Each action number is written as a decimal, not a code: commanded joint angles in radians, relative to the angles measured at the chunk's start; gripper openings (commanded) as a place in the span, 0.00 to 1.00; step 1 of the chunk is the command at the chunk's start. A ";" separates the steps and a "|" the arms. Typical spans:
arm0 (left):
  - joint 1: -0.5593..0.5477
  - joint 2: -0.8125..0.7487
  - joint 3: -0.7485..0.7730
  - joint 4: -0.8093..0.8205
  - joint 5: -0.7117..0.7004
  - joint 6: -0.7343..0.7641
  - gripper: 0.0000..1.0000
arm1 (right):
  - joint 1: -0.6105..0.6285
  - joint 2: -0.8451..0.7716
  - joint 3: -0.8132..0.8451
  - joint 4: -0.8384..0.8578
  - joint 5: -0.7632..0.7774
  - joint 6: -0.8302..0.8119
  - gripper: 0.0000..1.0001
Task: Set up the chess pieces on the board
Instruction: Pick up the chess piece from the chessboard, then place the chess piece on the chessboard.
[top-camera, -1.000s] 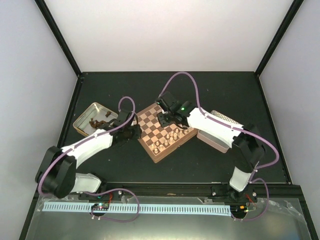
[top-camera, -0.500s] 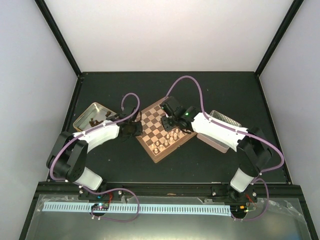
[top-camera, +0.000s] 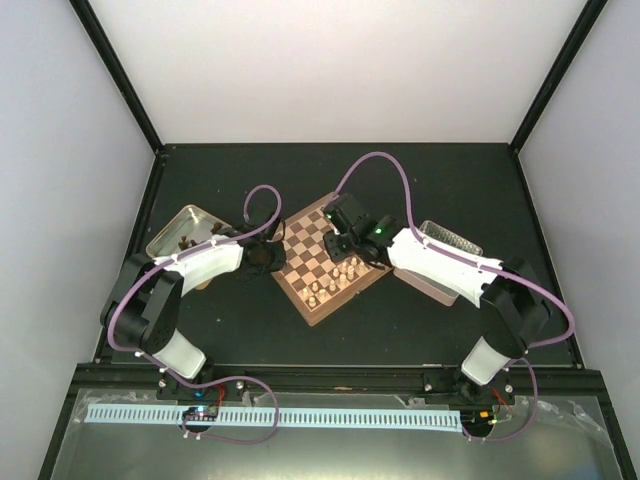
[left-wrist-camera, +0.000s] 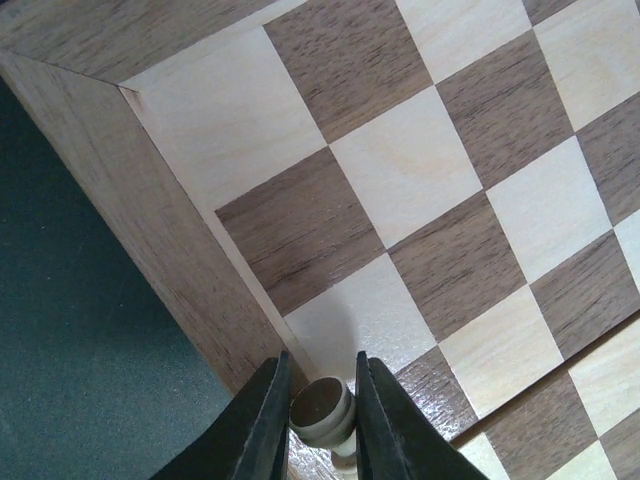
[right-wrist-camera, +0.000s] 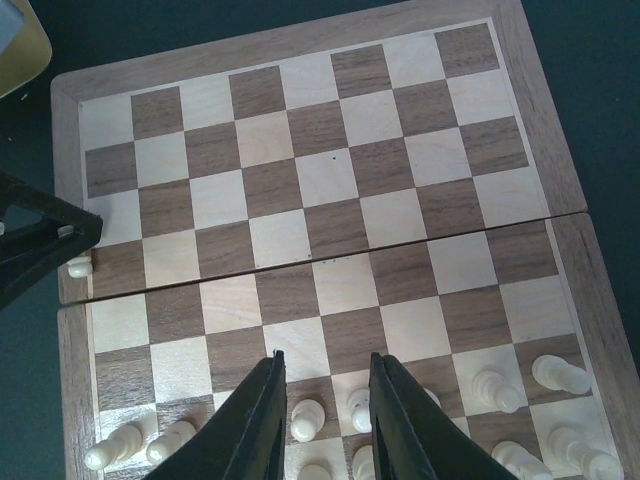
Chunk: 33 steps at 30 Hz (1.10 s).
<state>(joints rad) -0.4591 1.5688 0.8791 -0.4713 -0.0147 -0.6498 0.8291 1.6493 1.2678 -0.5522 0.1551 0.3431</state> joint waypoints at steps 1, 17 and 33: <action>0.007 0.015 0.020 -0.032 0.009 -0.014 0.16 | -0.004 -0.056 -0.021 0.053 0.000 0.012 0.25; 0.011 -0.110 -0.046 0.191 0.325 -0.161 0.11 | -0.017 -0.260 -0.294 0.502 -0.281 0.138 0.42; 0.023 -0.222 -0.195 0.616 0.769 -0.592 0.09 | -0.028 -0.264 -0.421 0.558 -0.427 0.145 0.46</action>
<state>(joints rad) -0.4431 1.3846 0.6968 0.0139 0.6621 -1.1156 0.8051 1.3800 0.8368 -0.0139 -0.2348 0.4965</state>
